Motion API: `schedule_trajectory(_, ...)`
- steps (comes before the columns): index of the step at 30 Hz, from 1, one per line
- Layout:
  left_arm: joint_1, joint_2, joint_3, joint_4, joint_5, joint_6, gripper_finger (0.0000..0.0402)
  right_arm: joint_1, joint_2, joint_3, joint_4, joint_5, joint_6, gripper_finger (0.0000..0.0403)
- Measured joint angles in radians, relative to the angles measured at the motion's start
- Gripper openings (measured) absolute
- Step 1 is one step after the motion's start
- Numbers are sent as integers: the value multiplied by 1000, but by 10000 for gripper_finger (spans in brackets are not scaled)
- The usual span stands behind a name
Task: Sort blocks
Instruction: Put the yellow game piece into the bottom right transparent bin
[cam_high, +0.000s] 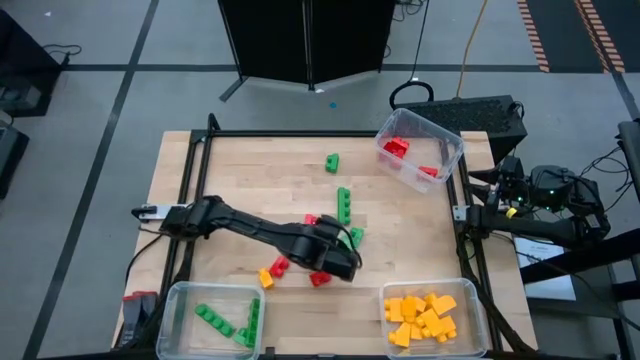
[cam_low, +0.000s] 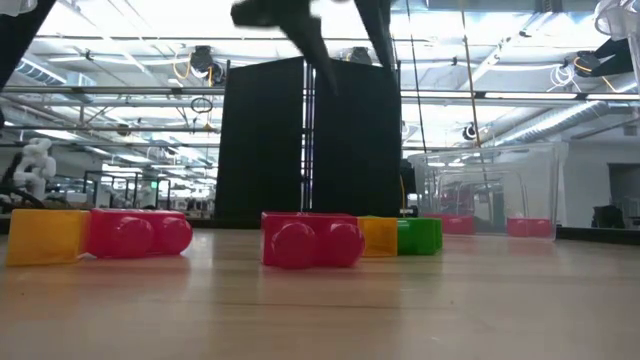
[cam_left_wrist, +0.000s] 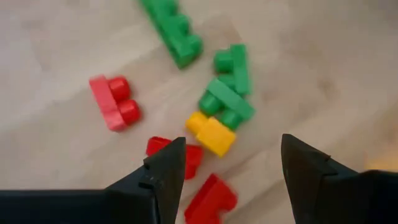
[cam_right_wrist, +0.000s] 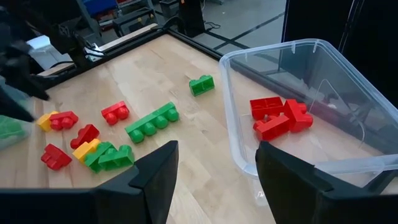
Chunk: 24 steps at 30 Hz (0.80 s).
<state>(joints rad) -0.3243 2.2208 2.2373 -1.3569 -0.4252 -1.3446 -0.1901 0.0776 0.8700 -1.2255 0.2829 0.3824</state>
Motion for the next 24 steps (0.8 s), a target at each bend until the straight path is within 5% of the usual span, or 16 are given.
schedule_trajectory(4, 11, 0, -39, 77, 0, -155, 198, 0, 0, 0, 0, 0, 1, 208)
schedule_trajectory(10, 28, 30, -39, 118, 15, -142, 198, 0, 0, 0, 0, 0, 9, 208)
schedule_trajectory(15, 56, 50, -38, 106, 135, -329, 198, 0, 1, 0, 0, -1, 17, 208)
schedule_trajectory(24, 76, 133, -38, 138, 189, -451, 198, 0, 0, 0, 0, -1, 24, 208)
